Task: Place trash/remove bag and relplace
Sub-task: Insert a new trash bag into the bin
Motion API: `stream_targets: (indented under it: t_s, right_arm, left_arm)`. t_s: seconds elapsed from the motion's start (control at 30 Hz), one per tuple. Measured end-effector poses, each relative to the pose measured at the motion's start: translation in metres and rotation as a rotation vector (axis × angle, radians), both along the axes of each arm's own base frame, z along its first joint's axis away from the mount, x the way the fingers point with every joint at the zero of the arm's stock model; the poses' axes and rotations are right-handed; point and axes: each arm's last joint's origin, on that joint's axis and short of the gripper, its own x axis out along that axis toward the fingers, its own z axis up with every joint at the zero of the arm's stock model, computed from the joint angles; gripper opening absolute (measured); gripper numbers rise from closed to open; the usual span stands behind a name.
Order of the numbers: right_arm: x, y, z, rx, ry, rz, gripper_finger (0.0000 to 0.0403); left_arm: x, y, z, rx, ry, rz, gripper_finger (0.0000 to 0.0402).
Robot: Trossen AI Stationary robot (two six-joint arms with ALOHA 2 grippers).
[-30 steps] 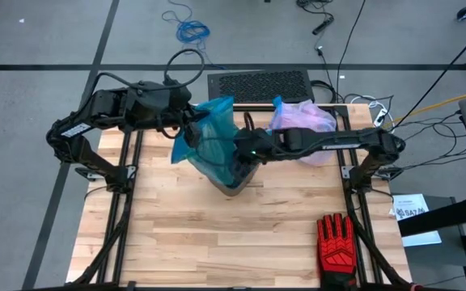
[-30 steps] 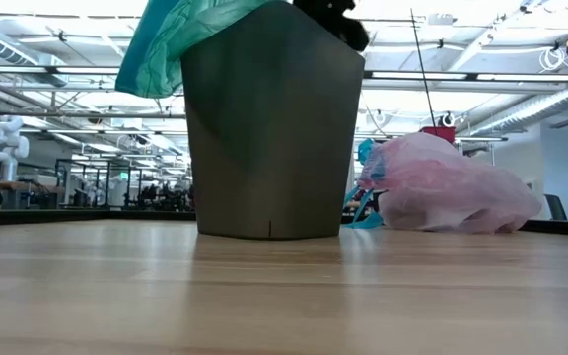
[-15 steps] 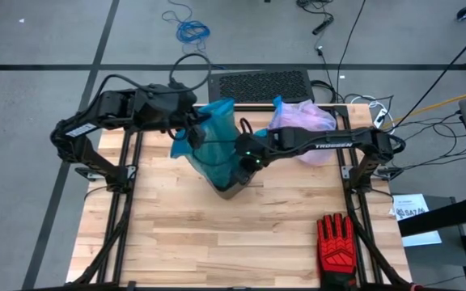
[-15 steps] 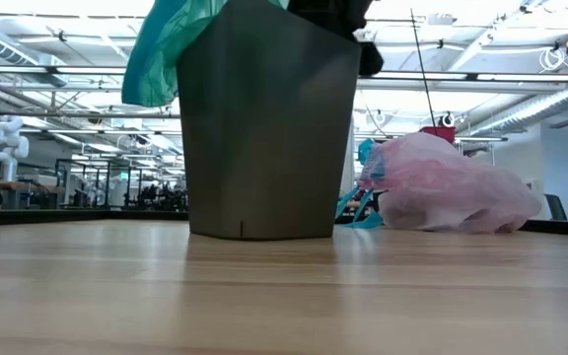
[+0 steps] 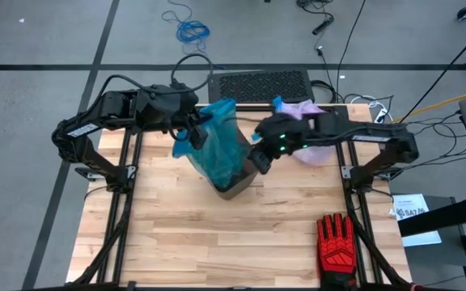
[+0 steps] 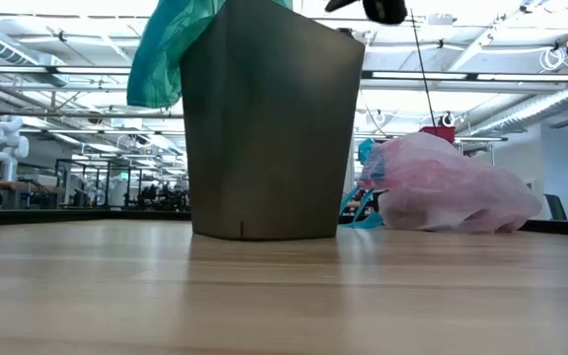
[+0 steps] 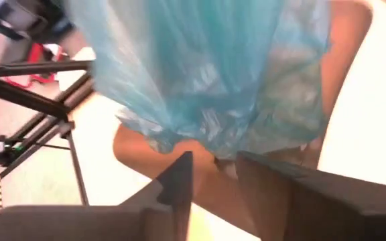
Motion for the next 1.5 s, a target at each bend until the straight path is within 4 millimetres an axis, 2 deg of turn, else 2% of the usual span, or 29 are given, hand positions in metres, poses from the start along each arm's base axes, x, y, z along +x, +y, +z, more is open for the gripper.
stream_targets:
  t_s: [0.1,0.23,0.3,0.4,0.57,0.77,1.0,1.33,1.5]
  right_arm:
    - [-0.013,0.000,0.019,-0.064,-0.095,0.053,0.0137]
    - [-0.024,0.005,0.054,-0.281,-0.366,0.191,0.0173]
    - [-0.023,0.006,0.069,-0.421,-0.488,0.202,0.0182]
    - [-0.018,0.004,0.077,-0.611,-0.548,0.201,0.0184]
    - [-0.003,0.000,0.075,-0.841,-0.472,0.201,0.0185]
    - [0.013,0.000,0.075,-0.966,-0.425,0.265,0.0185]
    - [0.016,0.000,0.065,-0.962,-0.304,0.344,0.0185]
    - [0.021,-0.008,0.056,-0.949,-0.248,0.340,0.0185]
    - [0.033,-0.013,0.043,-0.936,-0.201,0.343,0.0163]
  left_arm:
    - [0.001,0.000,-0.001,-0.009,0.001,-0.013,0.0000]
    - [0.002,-0.001,0.000,-0.018,-0.009,-0.029,0.0000]
    - [0.002,-0.001,0.000,-0.020,-0.009,-0.031,0.0000]
    - [0.002,-0.001,0.000,-0.029,-0.010,-0.042,0.0000]
    - [0.005,-0.002,-0.002,-0.071,-0.009,-0.069,0.0000]
    - [0.017,-0.003,-0.009,-0.100,0.021,-0.108,0.0000]
    - [0.022,-0.003,-0.012,-0.103,0.026,-0.124,0.0000]
    - [0.023,-0.004,-0.010,-0.102,0.009,-0.159,0.0000]
    - [0.024,-0.004,-0.008,-0.108,-0.016,-0.174,0.0000]
